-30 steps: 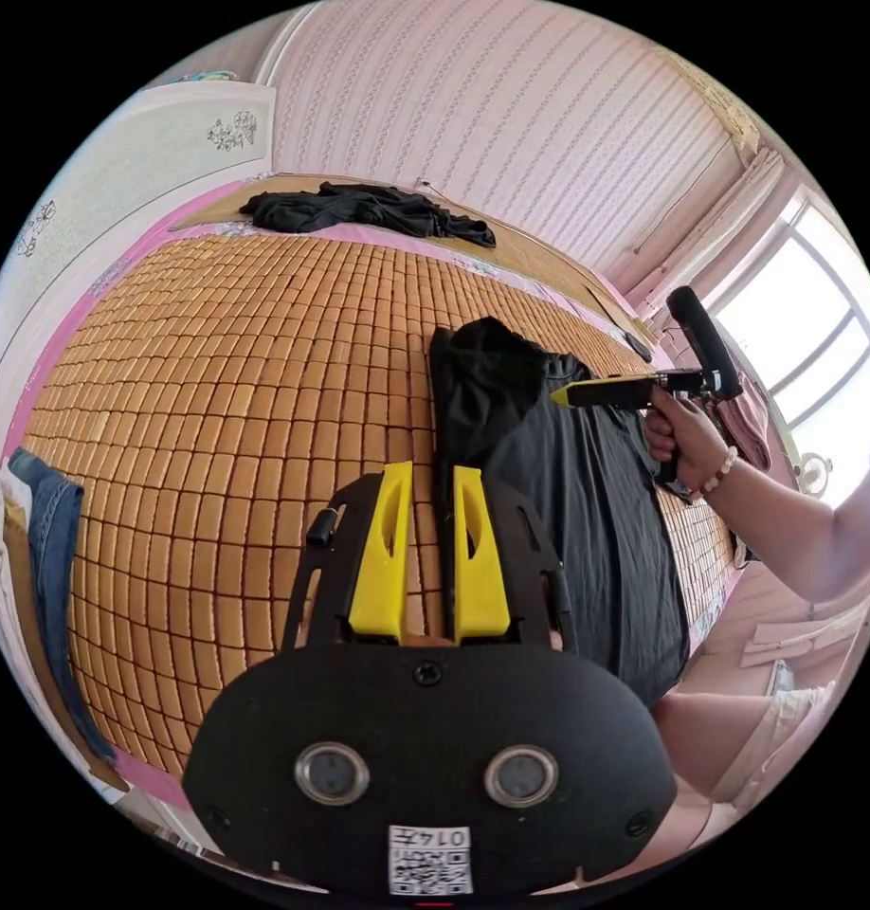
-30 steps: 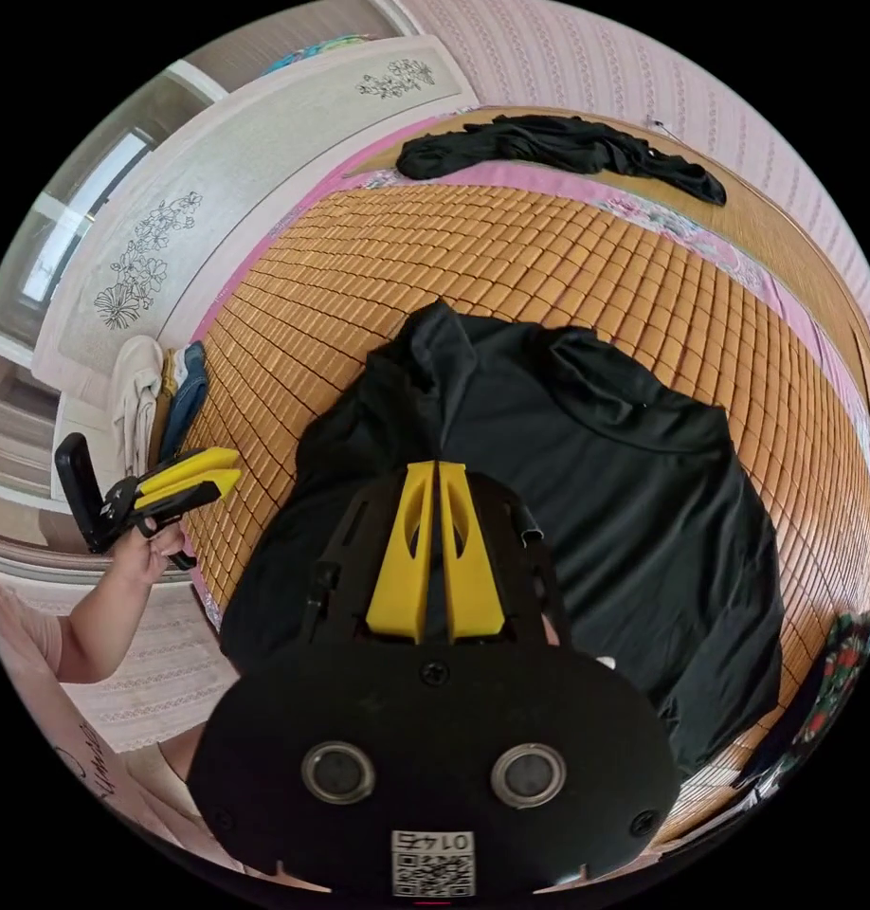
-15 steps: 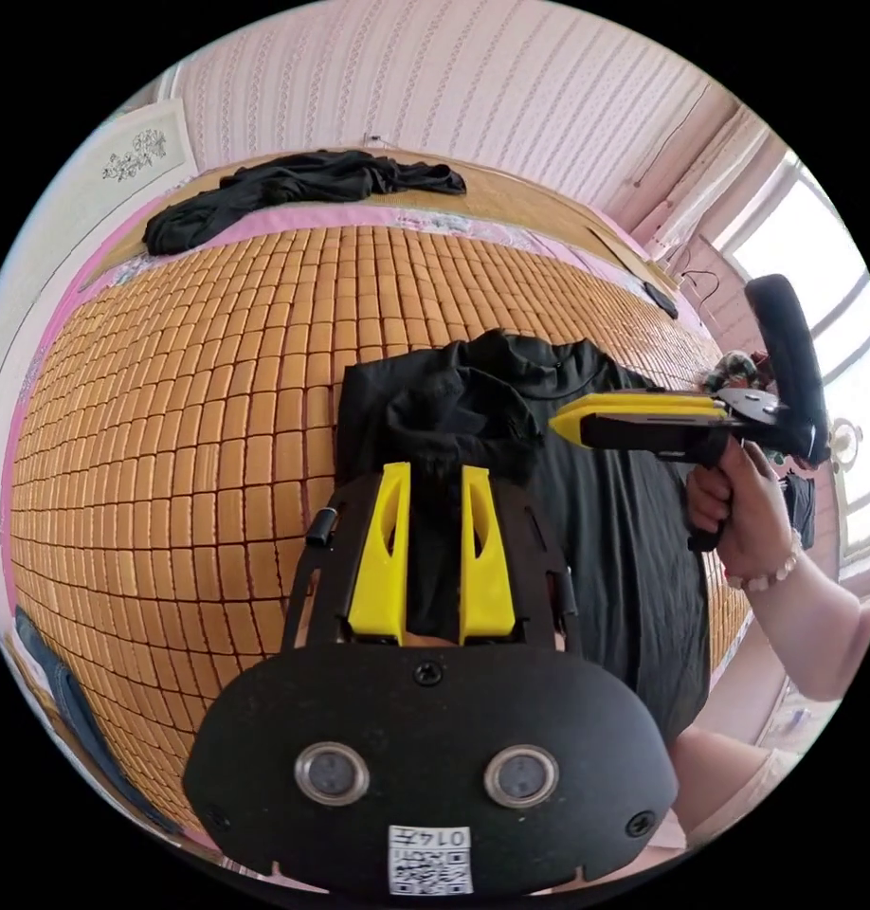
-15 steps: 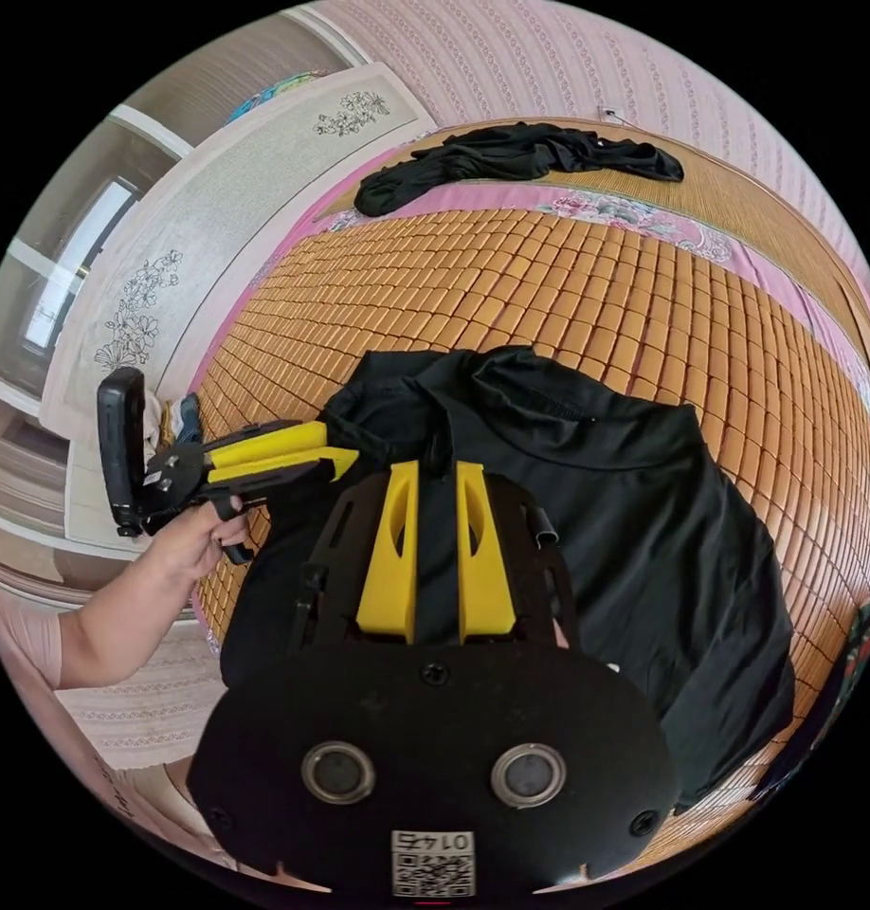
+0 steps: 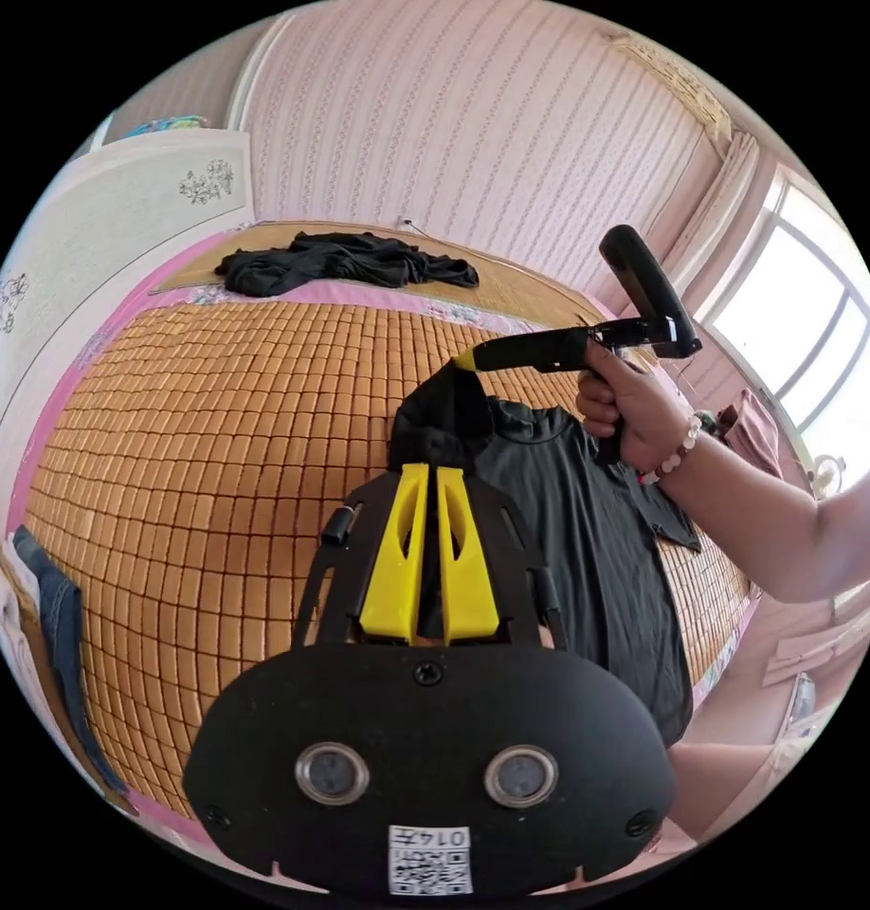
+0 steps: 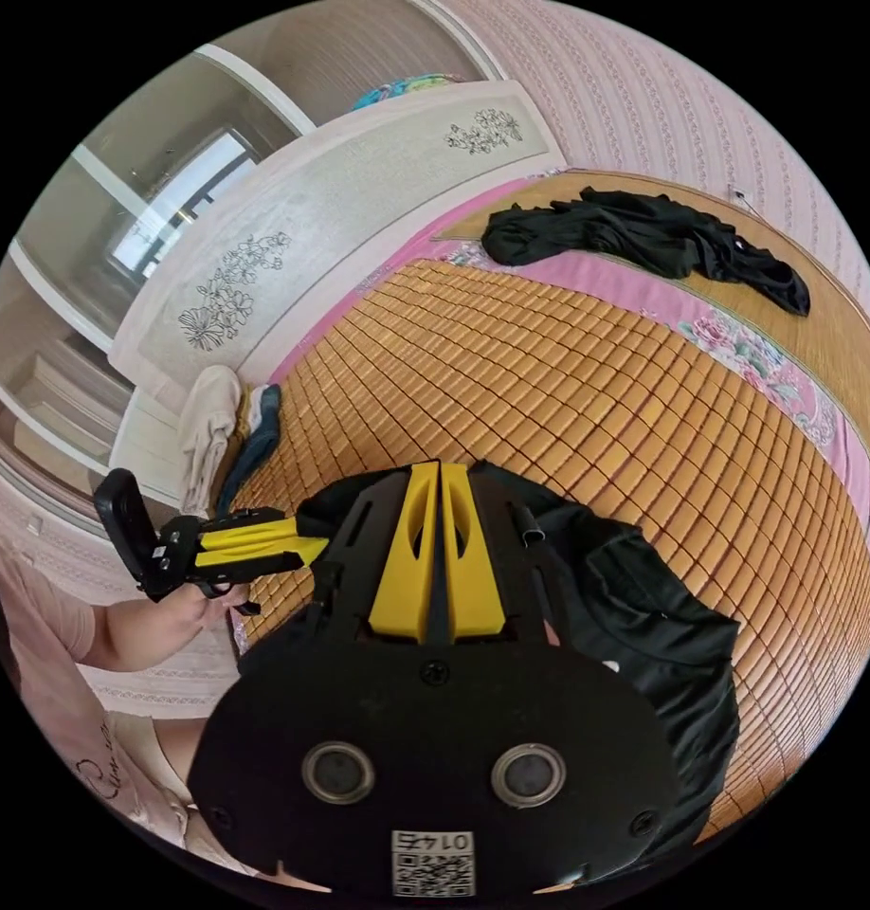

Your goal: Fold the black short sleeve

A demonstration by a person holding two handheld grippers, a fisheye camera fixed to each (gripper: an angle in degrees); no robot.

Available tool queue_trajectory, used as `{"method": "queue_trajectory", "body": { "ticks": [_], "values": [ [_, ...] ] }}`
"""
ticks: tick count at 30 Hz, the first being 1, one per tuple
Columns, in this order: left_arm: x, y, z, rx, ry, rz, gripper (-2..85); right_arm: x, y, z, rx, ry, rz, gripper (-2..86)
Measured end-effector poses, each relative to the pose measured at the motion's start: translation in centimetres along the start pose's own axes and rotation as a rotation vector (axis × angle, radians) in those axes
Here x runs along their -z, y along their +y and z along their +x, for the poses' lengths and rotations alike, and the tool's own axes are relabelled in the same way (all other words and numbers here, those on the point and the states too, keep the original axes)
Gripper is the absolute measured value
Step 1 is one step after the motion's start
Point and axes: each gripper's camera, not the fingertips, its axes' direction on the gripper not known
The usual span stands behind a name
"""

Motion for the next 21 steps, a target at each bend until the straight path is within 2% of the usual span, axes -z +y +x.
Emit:
{"method": "queue_trajectory", "body": {
  "ticks": [4, 9, 15, 21],
  "values": [
    [5.4, 2.5, -5.4, 0.115, -0.086, 0.031, -1.0, -5.1, -3.9, -6.3, 0.1, -0.046, 0.001, -0.2],
    [7.0, 5.8, -11.9, 0.238, -0.153, 0.016, -1.0, -13.0, -6.2, -12.2, 0.142, -0.101, -0.037, -0.2],
    [6.7, 8.8, -18.9, 0.374, -0.14, 0.024, -0.9, -23.5, -8.0, -19.7, 0.284, 0.0, -0.212, 0.0],
    [5.3, 11.5, -23.7, 0.458, -0.1, -0.026, 0.5, -28.6, -7.9, -22.6, 0.285, -0.028, -0.319, 3.1]
  ]
}}
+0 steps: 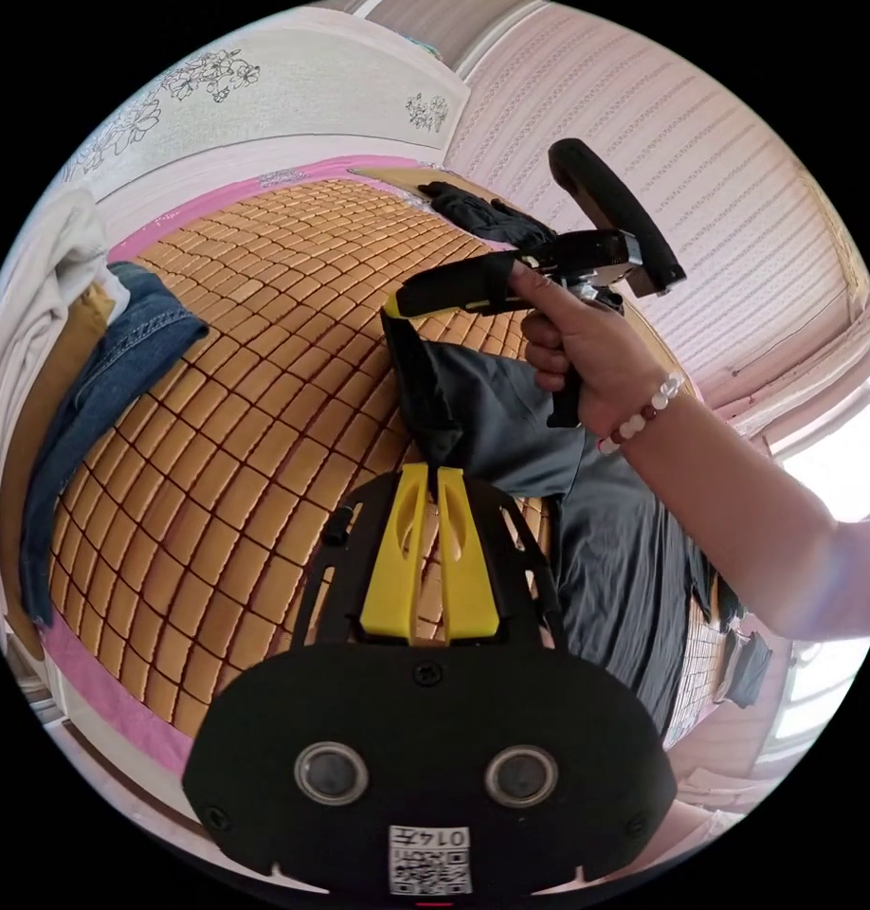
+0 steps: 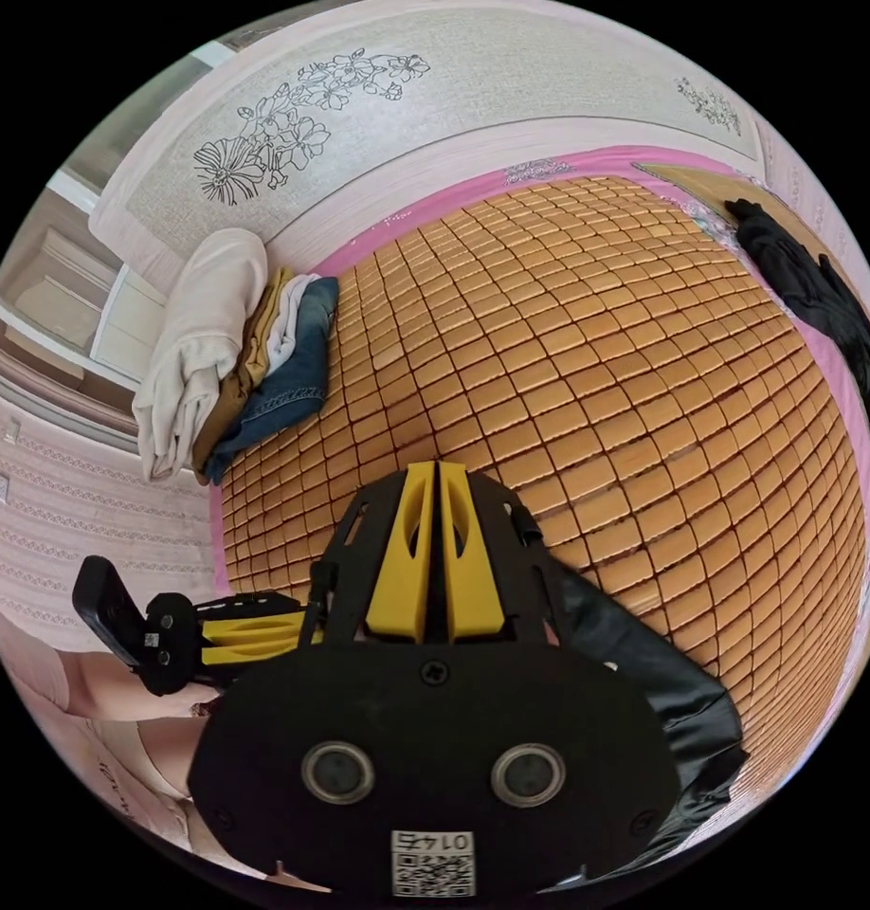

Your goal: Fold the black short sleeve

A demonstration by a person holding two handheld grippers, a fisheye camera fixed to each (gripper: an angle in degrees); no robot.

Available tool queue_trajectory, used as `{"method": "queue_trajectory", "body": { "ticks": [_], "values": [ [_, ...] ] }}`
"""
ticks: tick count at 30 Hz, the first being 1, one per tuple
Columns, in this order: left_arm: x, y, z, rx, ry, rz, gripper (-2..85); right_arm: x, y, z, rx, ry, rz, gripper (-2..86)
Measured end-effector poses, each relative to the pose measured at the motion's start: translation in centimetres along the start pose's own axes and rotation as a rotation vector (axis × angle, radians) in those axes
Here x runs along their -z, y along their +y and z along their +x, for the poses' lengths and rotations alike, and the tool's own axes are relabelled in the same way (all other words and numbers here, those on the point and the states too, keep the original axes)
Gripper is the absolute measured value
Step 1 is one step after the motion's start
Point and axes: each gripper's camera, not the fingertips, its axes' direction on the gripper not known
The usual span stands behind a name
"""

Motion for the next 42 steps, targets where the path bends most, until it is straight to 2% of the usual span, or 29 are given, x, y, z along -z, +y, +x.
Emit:
{"method": "queue_trajectory", "body": {
  "ticks": [3, 10, 13, 17, 22, 27, 32, 36, 40, 42],
  "values": [
    [-1.1, 0.1, -2.4, 0.055, -0.005, -0.045, 3.3, 1.2, -0.3, -0.2, -0.006, -0.044, 0.021, 6.7],
    [-1.1, 3.2, -6.1, 0.109, 0.046, -0.066, 3.6, 6.2, 0.3, 0.7, -0.039, -0.079, 0.113, 7.2],
    [-1.4, 3.2, -6.5, 0.083, 0.017, -0.042, 4.4, 4.8, -1.7, 1.2, -0.043, -0.049, 0.001, 8.0],
    [-3.7, -0.7, -4.8, -0.058, -0.019, 0.008, 6.6, 2.4, -4.1, 0.7, -0.018, -0.01, -0.118, 8.4],
    [-9.1, -1.8, -4.0, -0.155, -0.133, -0.109, 0.0, 3.5, -6.0, 0.3, -0.026, -0.036, -0.131, 7.6],
    [-11.0, 1.8, -6.0, -0.147, -0.109, -0.144, -0.9, 10.7, -7.1, 2.1, -0.062, -0.075, 0.016, 4.0],
    [-12.9, 6.3, -7.6, -0.127, -0.099, -0.132, -0.6, 12.5, -7.4, 2.8, -0.053, -0.04, -0.038, 3.6],
    [-14.1, 9.6, -8.6, -0.112, -0.11, -0.139, 0.2, 16.6, -2.8, 2.3, -0.091, -0.028, 0.092, 3.0],
    [-13.2, 14.8, -9.0, -0.149, -0.093, -0.098, 1.6, 21.3, 8.6, 2.9, -0.306, -0.062, 0.237, 1.2],
    [-13.0, 17.6, -7.2, -0.259, -0.134, -0.103, 2.4, 22.3, 14.2, 3.1, -0.406, 0.0, 0.188, 0.5]
  ]
}}
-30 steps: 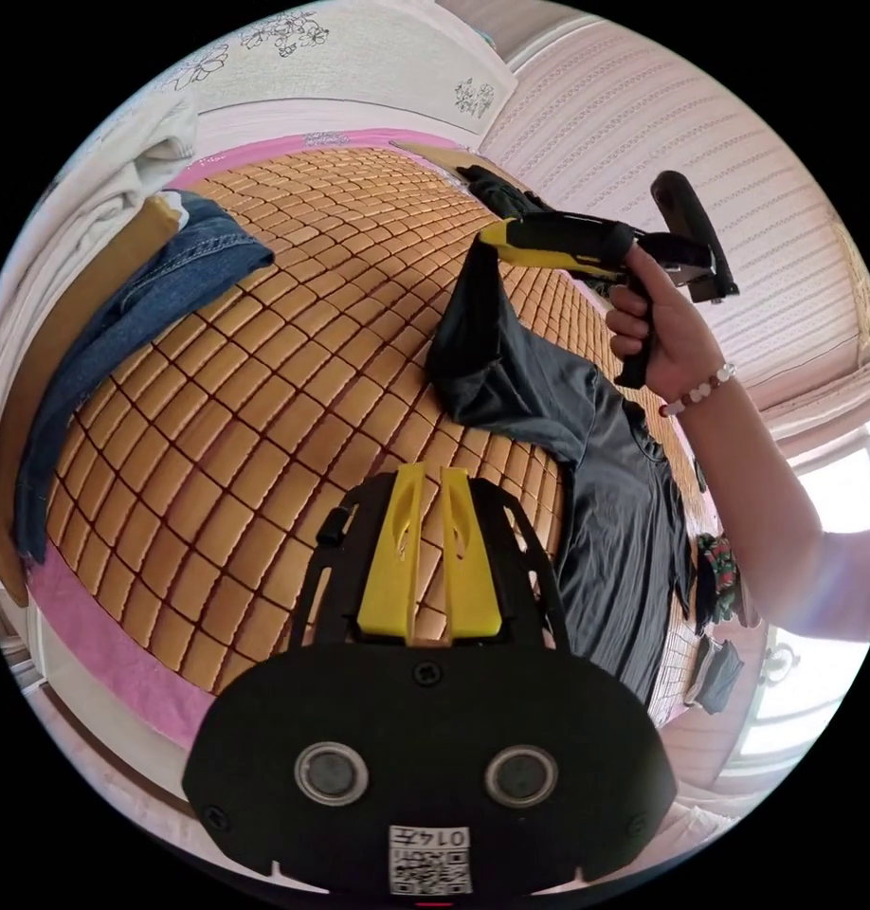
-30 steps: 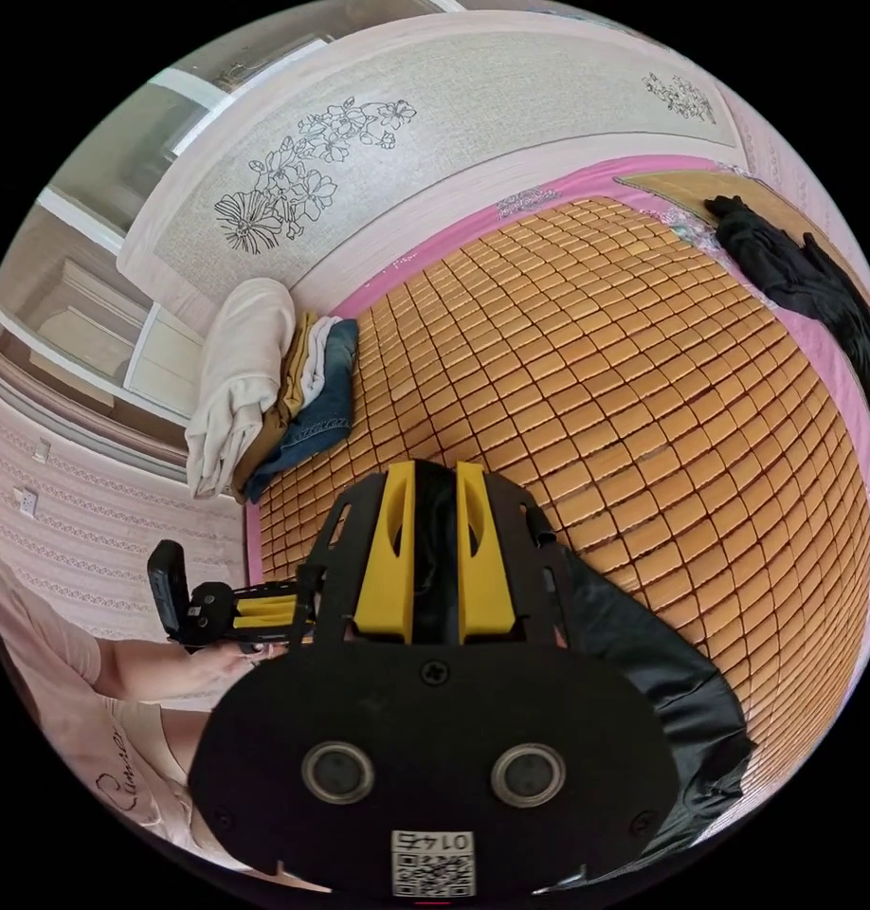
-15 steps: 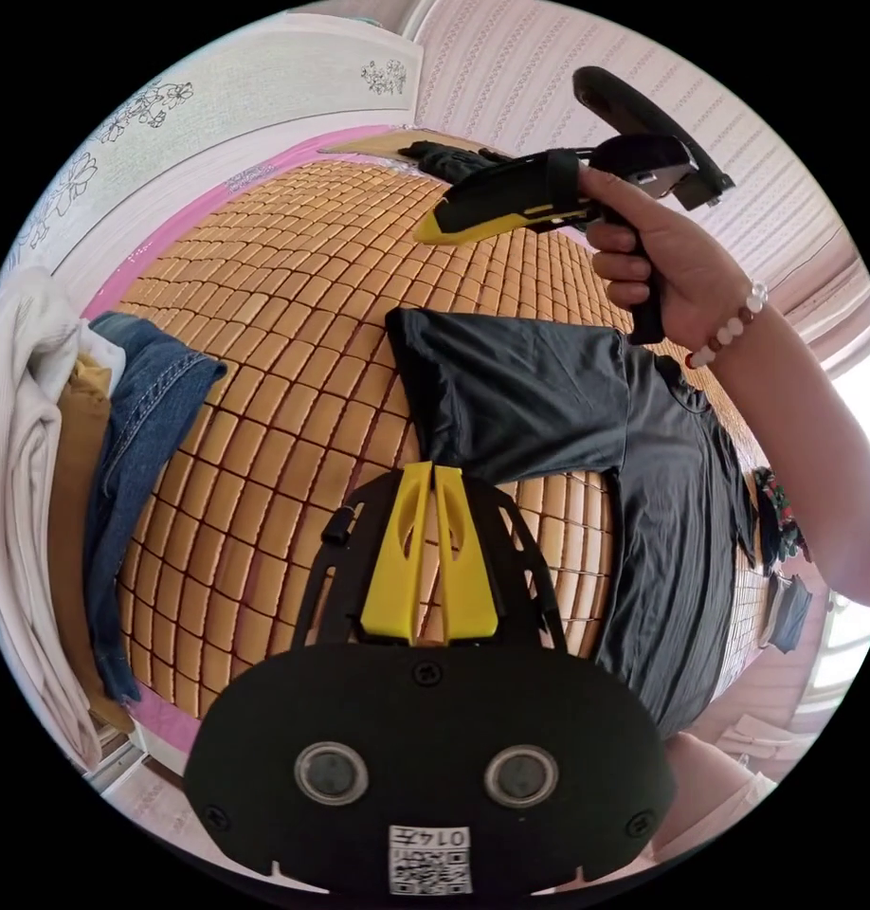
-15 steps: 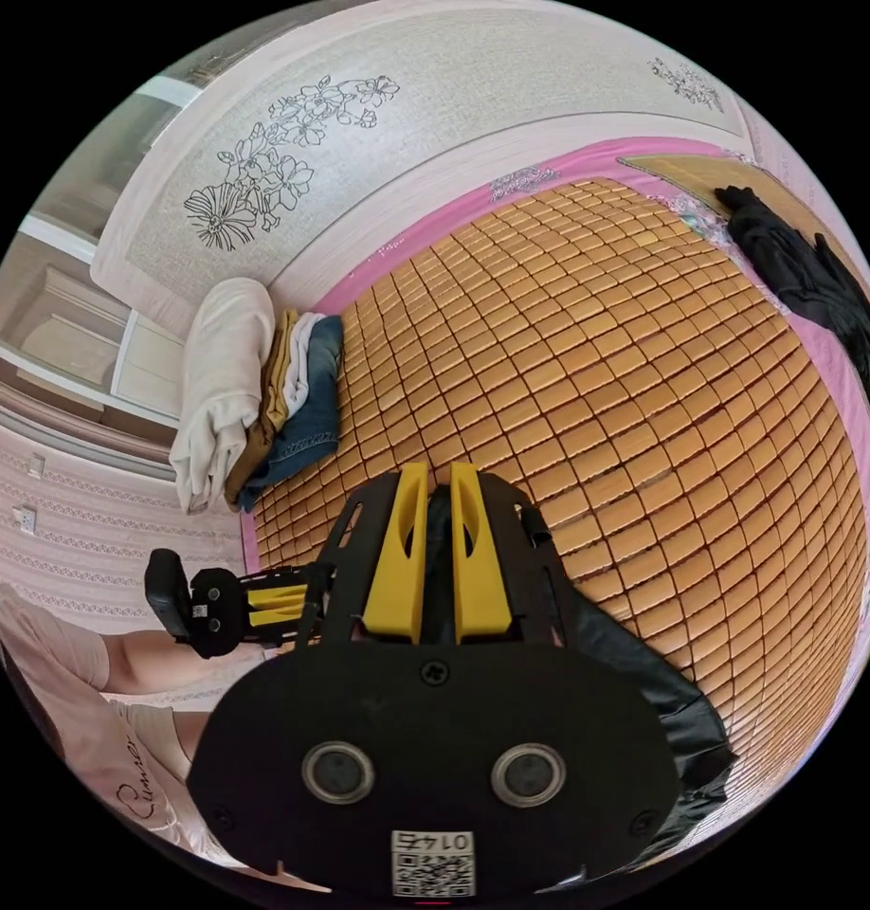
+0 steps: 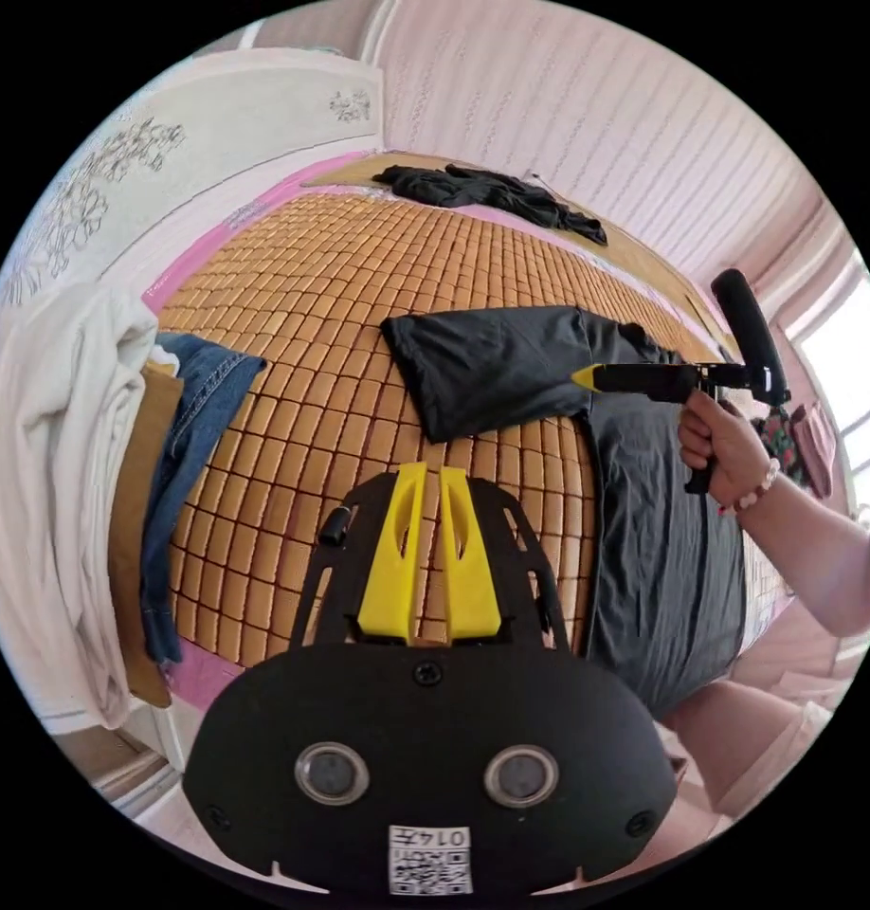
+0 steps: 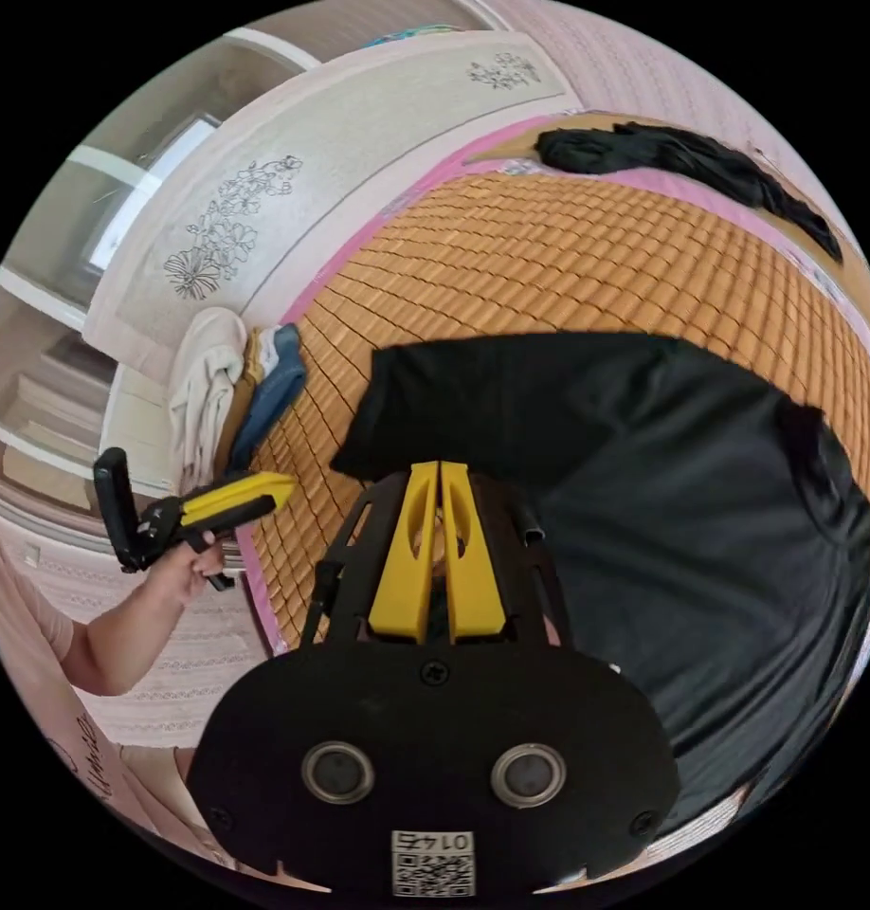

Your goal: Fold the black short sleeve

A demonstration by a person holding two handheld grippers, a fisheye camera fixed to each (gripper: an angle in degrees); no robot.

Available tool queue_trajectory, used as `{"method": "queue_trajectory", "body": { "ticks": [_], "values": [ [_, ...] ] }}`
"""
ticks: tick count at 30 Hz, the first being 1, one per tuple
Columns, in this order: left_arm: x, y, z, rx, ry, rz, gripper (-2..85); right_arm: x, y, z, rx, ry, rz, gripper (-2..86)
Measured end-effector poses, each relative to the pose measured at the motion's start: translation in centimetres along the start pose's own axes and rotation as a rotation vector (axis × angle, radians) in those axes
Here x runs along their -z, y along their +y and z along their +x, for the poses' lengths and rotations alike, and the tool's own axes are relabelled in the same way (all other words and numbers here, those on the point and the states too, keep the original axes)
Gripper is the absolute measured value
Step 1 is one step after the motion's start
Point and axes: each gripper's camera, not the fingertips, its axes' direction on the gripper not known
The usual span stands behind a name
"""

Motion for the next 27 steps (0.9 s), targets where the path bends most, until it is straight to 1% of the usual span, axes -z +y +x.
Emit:
{"method": "queue_trajectory", "body": {
  "ticks": [2, 4, 6, 8, 9, 11, 12, 14, 15, 16, 17, 18, 20, 21, 22, 26, 27],
  "values": [
    [-0.7, 2.8, 4.5, -0.145, -0.072, -0.058, 3.5, 2.6, 4.9, 2.3, -0.069, 0.079, -0.037, 0.1],
    [-1.6, 4.9, 8.0, -0.239, -0.044, -0.081, 4.1, 7.7, 11.0, 4.7, -0.125, 0.137, -0.021, 0.0],
    [-3.1, 6.8, 12.3, -0.341, -0.081, -0.106, 4.8, 11.5, 14.9, 6.7, -0.173, 0.175, -0.033, 0.0],
    [-5.9, 9.3, 19.5, -0.509, -0.161, -0.122, 4.9, 14.7, 18.3, 8.9, -0.241, 0.223, -0.077, 0.2],
    [-6.5, 9.8, 21.2, -0.538, -0.166, -0.119, 4.9, 17.0, 20.6, 10.4, -0.299, 0.267, -0.093, 0.5],
    [-9.1, 11.0, 28.0, -0.6, -0.095, -0.114, 4.7, 20.8, 24.0, 12.5, -0.374, 0.294, -0.081, 1.2],
    [-9.6, 11.2, 29.6, -0.61, -0.065, -0.111, 4.7, 23.6, 26.1, 13.8, -0.42, 0.295, -0.047, 2.2],
    [-11.2, 11.7, 36.7, -0.663, 0.062, -0.081, 4.8, 27.7, 29.4, 15.9, -0.497, 0.293, 0.015, 4.2],
    [-11.7, 11.8, 38.6, -0.679, 0.092, -0.077, 4.9, 30.3, 31.5, 17.4, -0.551, 0.287, 0.056, 5.5],
    [-12.8, 12.0, 42.2, -0.707, 0.147, -0.075, 5.0, 32.8, 33.6, 18.8, -0.606, 0.285, 0.094, 6.1],
    [-14.2, 12.1, 45.9, -0.733, 0.2, -0.081, 5.1, 34.0, 34.6, 19.5, -0.632, 0.286, 0.114, 6.5],
    [-15.1, 12.2, 47.7, -0.744, 0.226, -0.085, 5.2, 36.2, 36.4, 20.9, -0.682, 0.283, 0.148, 6.9],
    [-18.7, 12.2, 54.9, -0.797, 0.293, -0.112, 5.4, 39.7, 38.7, 22.8, -0.737, 0.269, 0.214, 7.5],
    [-19.6, 12.2, 56.9, -0.815, 0.3, -0.119, 5.4, 41.9, 39.9, 24.0, -0.764, 0.264, 0.259, 7.8],
    [-21.5, 12.1, 60.8, -0.857, 0.302, -0.124, 5.5, 43.9, 40.8, 25.1, -0.79, 0.262, 0.293, 8.0],
    [-27.9, 11.3, 73.7, -0.962, 0.313, -0.133, 5.9, 48.5, 42.0, 28.3, -0.827, 0.256, 0.368, 8.5],
    [-28.9, 11.2, 75.4, -0.967, 0.317, -0.136, 6.0, 49.6, 42.2, 29.3, -0.837, 0.245, 0.383, 8.9]
  ]
}}
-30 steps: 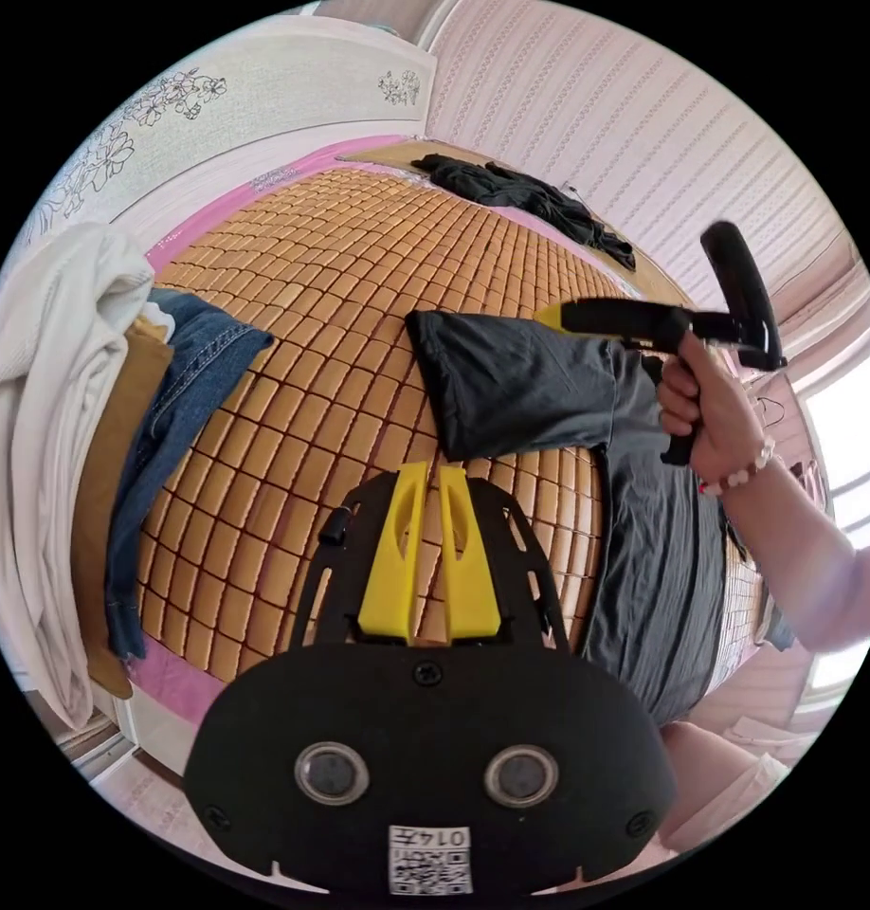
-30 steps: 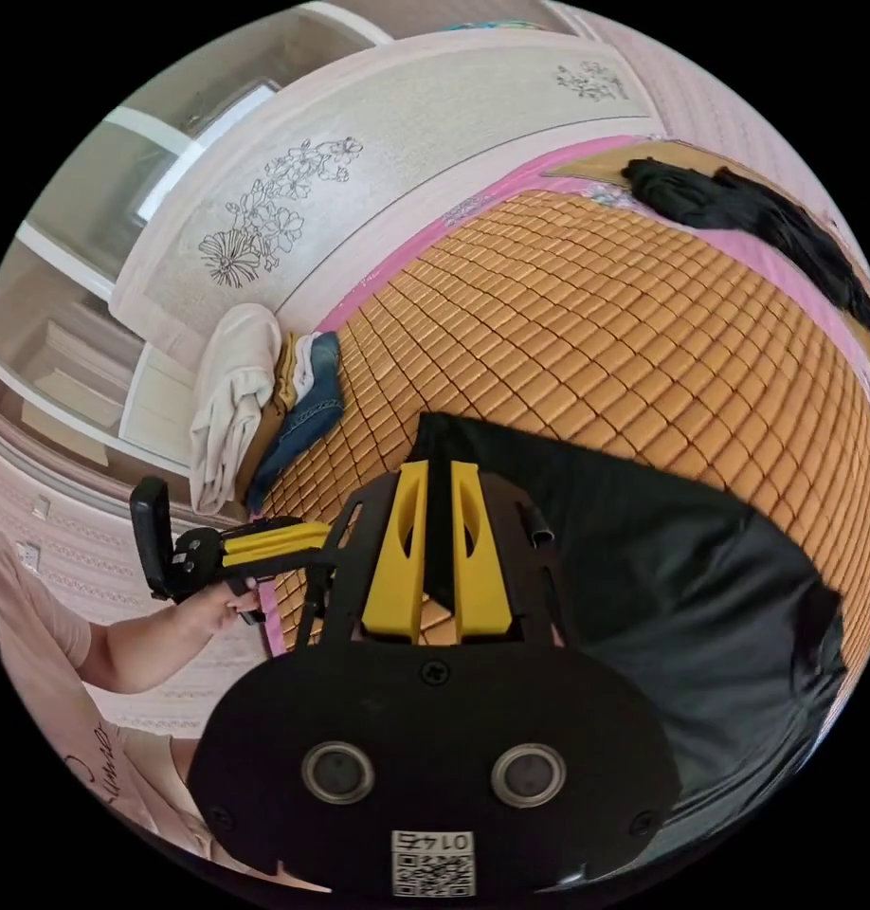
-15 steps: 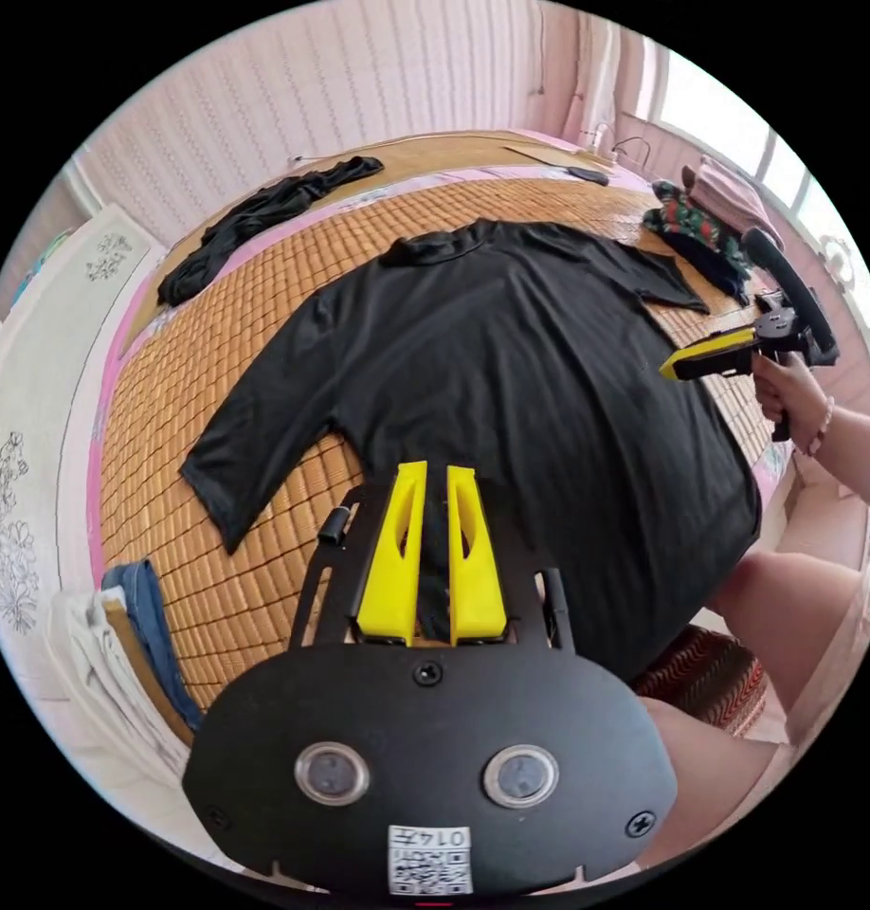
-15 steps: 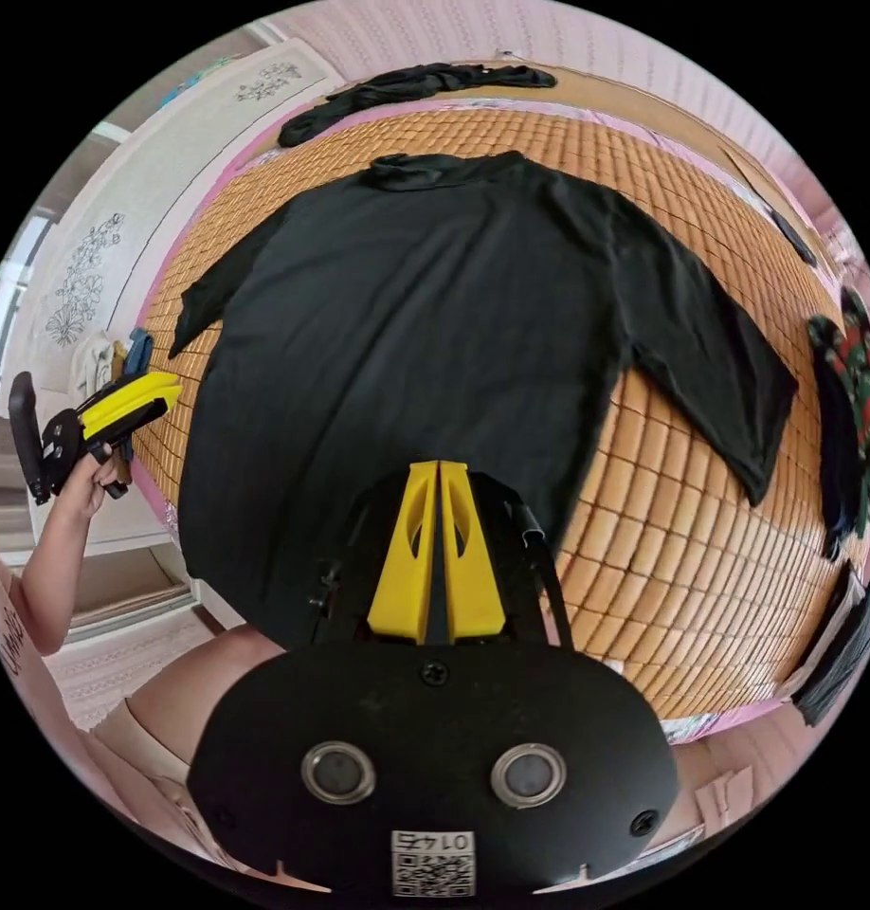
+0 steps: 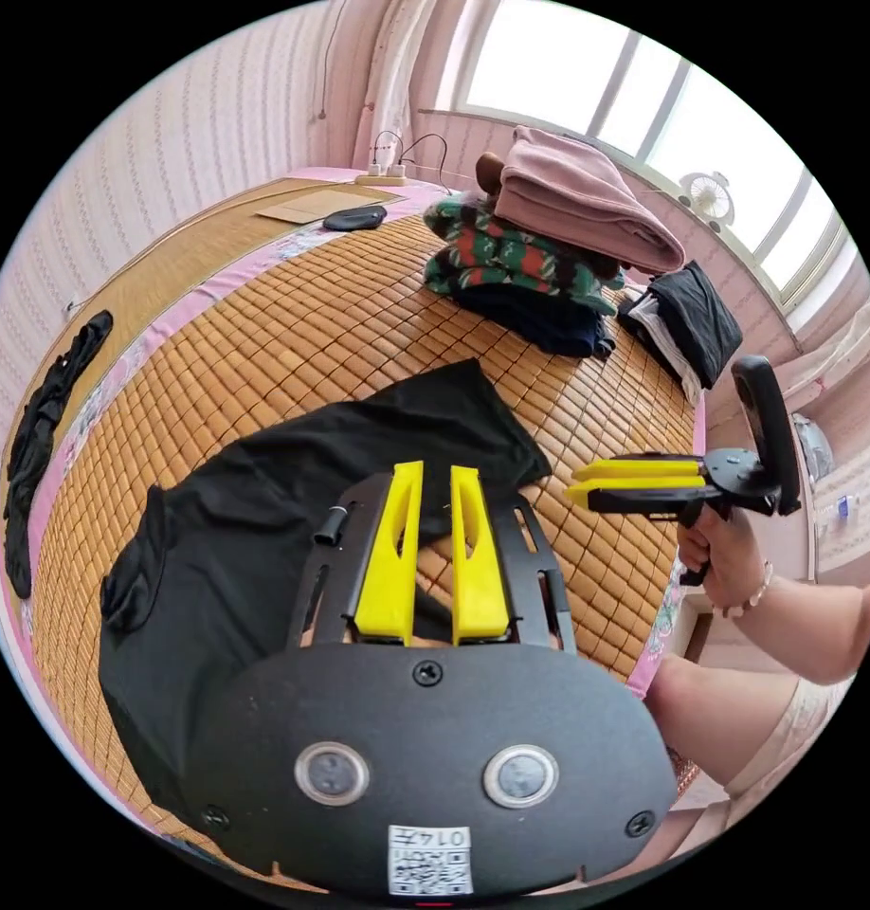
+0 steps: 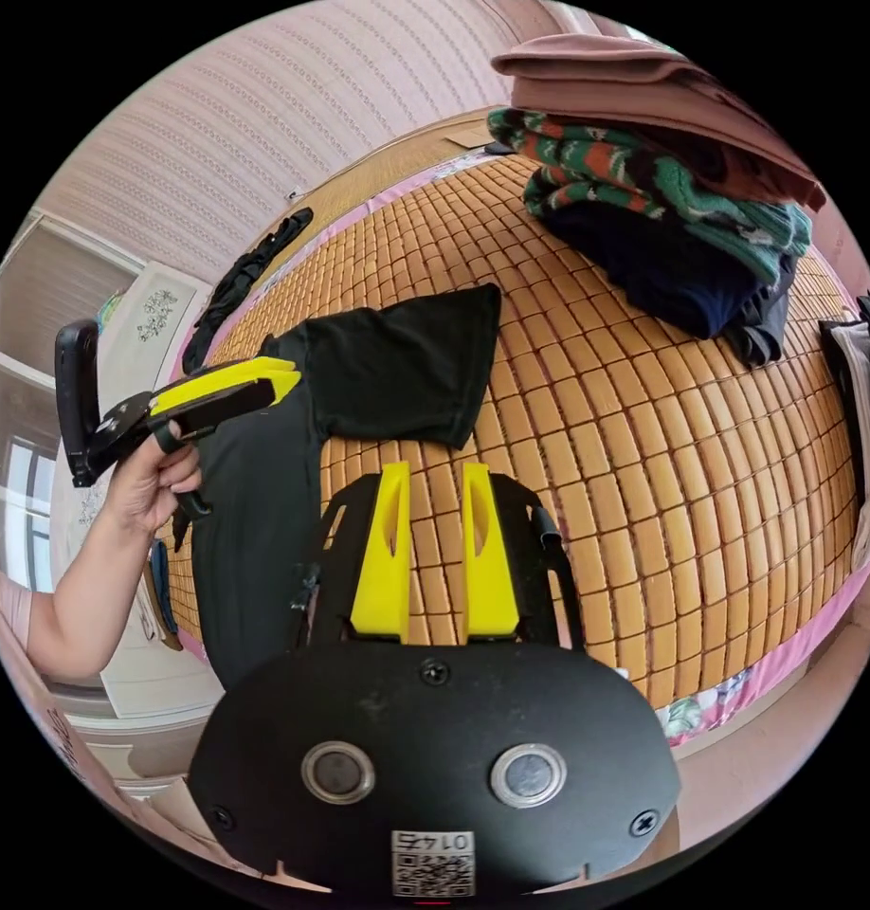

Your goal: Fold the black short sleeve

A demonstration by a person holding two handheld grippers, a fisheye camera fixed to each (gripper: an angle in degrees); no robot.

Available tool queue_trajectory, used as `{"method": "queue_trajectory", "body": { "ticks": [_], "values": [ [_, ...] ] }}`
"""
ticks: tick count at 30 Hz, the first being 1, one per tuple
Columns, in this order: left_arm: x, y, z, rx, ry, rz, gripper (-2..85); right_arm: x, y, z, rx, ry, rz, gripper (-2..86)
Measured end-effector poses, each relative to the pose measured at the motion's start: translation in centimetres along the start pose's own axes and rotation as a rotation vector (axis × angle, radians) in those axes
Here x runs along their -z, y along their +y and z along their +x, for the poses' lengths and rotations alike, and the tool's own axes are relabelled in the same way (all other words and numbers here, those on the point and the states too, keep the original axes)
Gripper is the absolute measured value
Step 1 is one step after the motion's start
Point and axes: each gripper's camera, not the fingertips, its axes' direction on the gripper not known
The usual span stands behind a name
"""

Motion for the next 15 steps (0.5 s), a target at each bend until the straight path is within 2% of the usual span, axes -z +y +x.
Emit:
{"method": "queue_trajectory", "body": {
  "ticks": [2, 7, 11, 15],
  "values": [
    [-5.0, -5.2, 1.7, -0.02, 0.015, -0.01, 6.9, 0.9, -1.2, 1.0, -0.014, -0.034, 0.012, 9.1],
    [-14.5, -11.5, 5.2, -0.084, -0.041, -0.086, 8.0, 3.3, -2.8, 3.9, -0.086, -0.068, 0.035, 7.2],
    [-20.6, -12.3, 6.7, -0.127, -0.071, -0.162, 7.2, 4.7, -2.9, 4.5, -0.066, -0.13, 0.022, 1.2],
    [-22.0, -11.0, 5.2, -0.128, -0.011, -0.151, 0.6, 6.3, -1.9, 4.8, -0.073, -0.202, 0.013, 0.0]
  ]
}}
